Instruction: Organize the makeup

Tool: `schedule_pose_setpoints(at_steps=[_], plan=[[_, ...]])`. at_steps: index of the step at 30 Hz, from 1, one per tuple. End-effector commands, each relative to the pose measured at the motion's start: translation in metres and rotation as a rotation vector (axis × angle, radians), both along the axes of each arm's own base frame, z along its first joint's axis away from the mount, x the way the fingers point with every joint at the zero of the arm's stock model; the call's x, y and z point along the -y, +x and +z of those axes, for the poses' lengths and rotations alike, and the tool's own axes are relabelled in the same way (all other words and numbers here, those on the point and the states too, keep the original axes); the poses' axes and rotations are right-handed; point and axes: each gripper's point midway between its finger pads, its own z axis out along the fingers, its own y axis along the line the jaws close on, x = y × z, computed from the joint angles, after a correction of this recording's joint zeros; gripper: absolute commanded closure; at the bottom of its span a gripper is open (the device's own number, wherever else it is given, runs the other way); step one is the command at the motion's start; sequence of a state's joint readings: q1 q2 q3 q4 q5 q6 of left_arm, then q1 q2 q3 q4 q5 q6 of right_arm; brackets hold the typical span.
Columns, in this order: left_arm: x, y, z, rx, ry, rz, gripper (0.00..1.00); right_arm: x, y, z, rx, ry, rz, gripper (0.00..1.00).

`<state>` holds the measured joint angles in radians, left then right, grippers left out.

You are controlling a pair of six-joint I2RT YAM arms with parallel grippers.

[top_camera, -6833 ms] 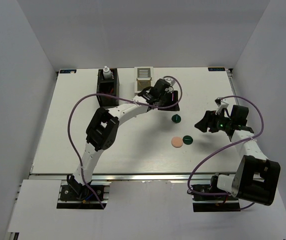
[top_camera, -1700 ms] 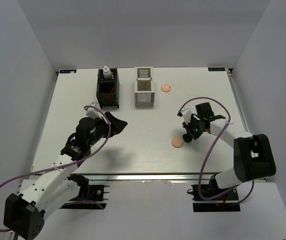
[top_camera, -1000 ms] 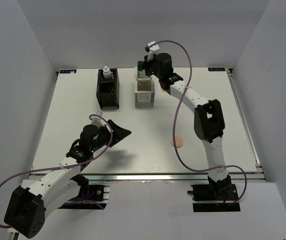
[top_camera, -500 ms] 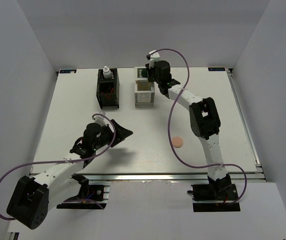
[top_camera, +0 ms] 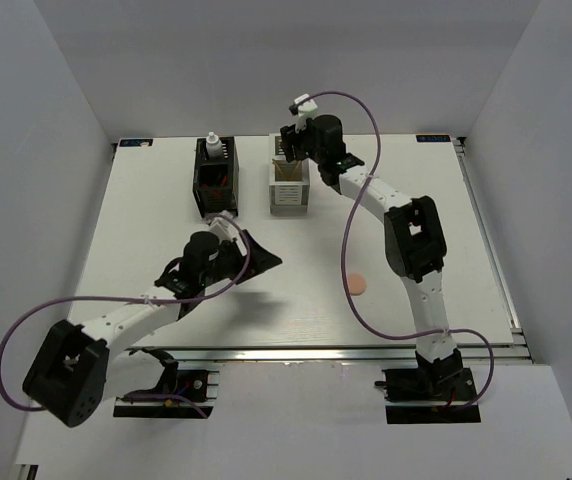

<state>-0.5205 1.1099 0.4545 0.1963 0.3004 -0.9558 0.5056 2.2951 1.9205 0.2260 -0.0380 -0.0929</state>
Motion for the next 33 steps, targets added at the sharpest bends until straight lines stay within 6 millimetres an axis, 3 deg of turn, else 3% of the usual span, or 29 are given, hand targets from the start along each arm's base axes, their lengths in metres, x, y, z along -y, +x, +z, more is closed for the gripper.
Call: schedule_pose_setpoints(at_steps=[1, 2, 3, 4, 5, 6, 7, 8, 9, 10, 11, 12, 13, 14, 15, 16, 17, 18, 20, 22, 24, 25, 28, 33], plan=[[0.036, 0.005, 0.024, 0.091, 0.018, -0.126, 0.19, 0.016, -0.015, 0.128, 0.201, 0.107, 0.027, 0.37], [0.045, 0.004, 0.020, 0.080, 0.040, -0.156, 0.20, 0.023, -0.019, 0.133, 0.206, 0.110, 0.025, 0.36], [0.058, 0.000, 0.001, 0.051, 0.092, -0.210, 0.20, 0.041, -0.030, 0.166, 0.254, 0.136, 0.008, 0.38], [0.068, 0.000, -0.004, 0.044, 0.111, -0.243, 0.20, 0.048, -0.040, 0.182, 0.294, 0.156, 0.025, 0.42], [0.082, 0.005, 0.005, 0.063, 0.113, -0.273, 0.20, 0.062, -0.060, 0.187, 0.296, 0.159, 0.043, 0.48], [0.095, 0.002, -0.018, 0.034, 0.163, -0.323, 0.21, 0.084, -0.062, 0.189, 0.294, 0.167, 0.044, 0.57], [0.104, 0.002, -0.023, 0.026, 0.175, -0.352, 0.22, 0.088, -0.076, 0.189, 0.256, 0.208, 0.104, 0.61], [0.121, 0.005, -0.017, 0.040, 0.174, -0.384, 0.23, 0.119, -0.083, 0.184, 0.208, 0.207, 0.077, 0.66], [0.129, 0.006, -0.023, 0.038, 0.196, -0.408, 0.25, 0.133, -0.089, 0.177, 0.154, 0.223, 0.072, 0.72], [0.133, 0.004, -0.050, -0.022, 0.254, -0.430, 0.26, 0.141, -0.099, 0.168, 0.102, 0.228, 0.097, 0.75], [0.153, 0.009, -0.040, 0.009, 0.252, -0.456, 0.26, 0.172, -0.109, 0.146, 0.013, 0.223, 0.054, 0.77], [0.162, 0.010, -0.043, 0.017, 0.272, -0.473, 0.27, 0.186, -0.117, 0.134, -0.026, 0.216, 0.038, 0.80], [0.167, 0.008, -0.066, -0.027, 0.318, -0.489, 0.27, 0.198, -0.128, 0.122, -0.062, 0.209, 0.037, 0.80], [0.184, 0.007, -0.058, -0.003, 0.326, -0.515, 0.27, 0.225, -0.146, 0.098, -0.111, 0.191, -0.015, 0.80], [0.191, 0.006, -0.062, -0.007, 0.341, -0.527, 0.27, 0.237, -0.156, 0.087, -0.129, 0.184, -0.035, 0.80], [0.198, 0.005, -0.067, -0.011, 0.362, -0.536, 0.28, 0.249, -0.168, 0.079, -0.138, 0.183, -0.046, 0.80], [0.196, 0.002, -0.092, -0.060, 0.433, -0.537, 0.28, 0.269, -0.183, 0.088, -0.105, 0.187, -0.087, 0.80], [0.211, 0.003, -0.085, -0.033, 0.442, -0.549, 0.28, 0.278, -0.198, 0.058, -0.150, 0.163, -0.105, 0.80], [0.210, -0.004, -0.111, -0.084, 0.535, -0.552, 0.29, 0.294, -0.220, 0.063, -0.118, 0.155, -0.142, 0.79], [0.211, -0.001, -0.115, -0.083, 0.593, -0.536, 0.30, 0.299, -0.239, 0.045, -0.152, 0.158, -0.160, 0.79], [0.212, -0.001, -0.127, -0.078, 0.648, -0.539, 0.34, 0.305, -0.252, 0.051, -0.120, 0.163, -0.184, 0.78], [0.212, 0.000, -0.126, -0.082, 0.668, -0.541, 0.37, 0.305, -0.261, 0.039, -0.167, 0.177, -0.195, 0.78], [0.215, -0.007, -0.138, -0.088, 0.714, -0.579, 0.60, 0.311, -0.271, 0.038, -0.180, 0.205, -0.229, 0.78], [0.220, -0.019, -0.151, -0.084, 0.739, -0.613, 0.60, 0.316, -0.273, 0.036, -0.187, 0.209, -0.250, 0.78]])
